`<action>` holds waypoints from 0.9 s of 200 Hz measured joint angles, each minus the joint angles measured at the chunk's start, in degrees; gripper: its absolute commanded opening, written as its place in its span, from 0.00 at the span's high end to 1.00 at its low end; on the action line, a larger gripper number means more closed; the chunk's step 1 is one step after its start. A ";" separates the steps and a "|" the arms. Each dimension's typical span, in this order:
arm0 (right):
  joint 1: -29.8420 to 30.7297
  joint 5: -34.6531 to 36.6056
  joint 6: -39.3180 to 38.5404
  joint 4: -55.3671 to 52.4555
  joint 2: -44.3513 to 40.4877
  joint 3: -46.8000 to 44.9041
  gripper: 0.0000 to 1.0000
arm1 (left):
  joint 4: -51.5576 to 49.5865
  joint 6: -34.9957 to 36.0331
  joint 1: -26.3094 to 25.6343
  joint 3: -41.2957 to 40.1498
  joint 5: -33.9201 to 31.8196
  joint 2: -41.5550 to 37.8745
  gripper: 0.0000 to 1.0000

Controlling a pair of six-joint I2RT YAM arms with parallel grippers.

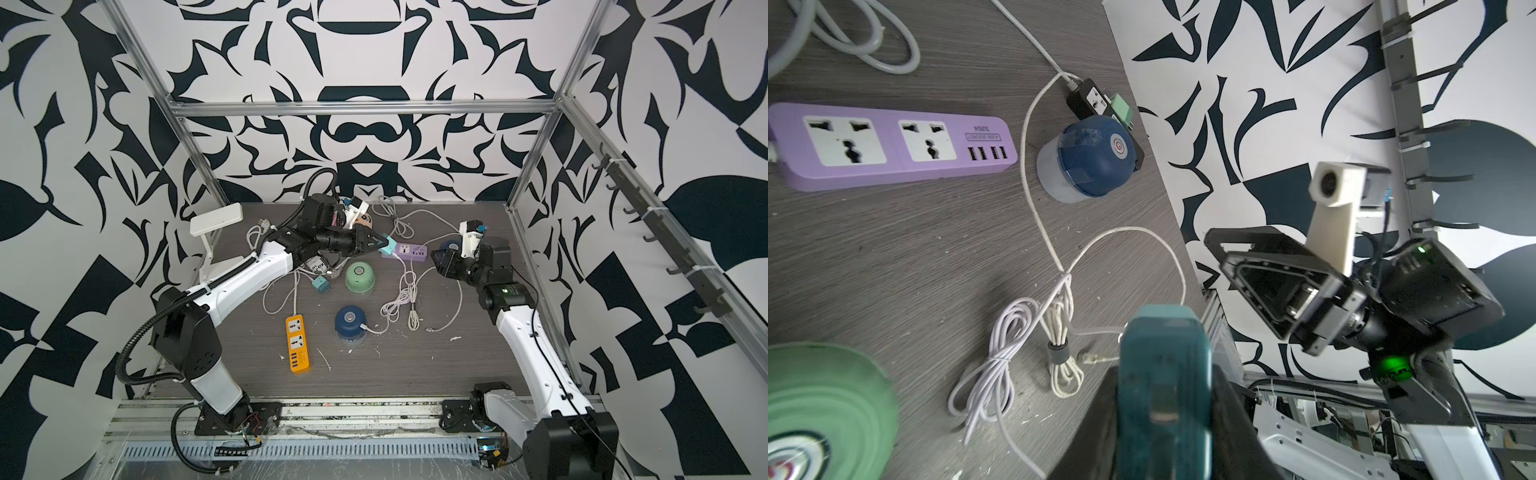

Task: Charge the cordless meat grinders
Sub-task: Pick up the plug from the center of the board.

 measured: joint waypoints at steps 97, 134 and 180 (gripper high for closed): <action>0.00 -20.28 27.28 43.89 16.17 -1.49 0.45 | 12.07 -9.18 -0.22 -1.40 3.56 0.44 1.00; 0.02 -21.81 34.80 54.60 18.36 -1.57 0.47 | 18.10 -13.18 -0.22 -2.16 4.70 0.44 1.00; 1.03 -22.12 40.98 62.31 20.50 -2.25 0.48 | 23.21 -15.91 -0.22 -2.43 4.76 0.44 1.00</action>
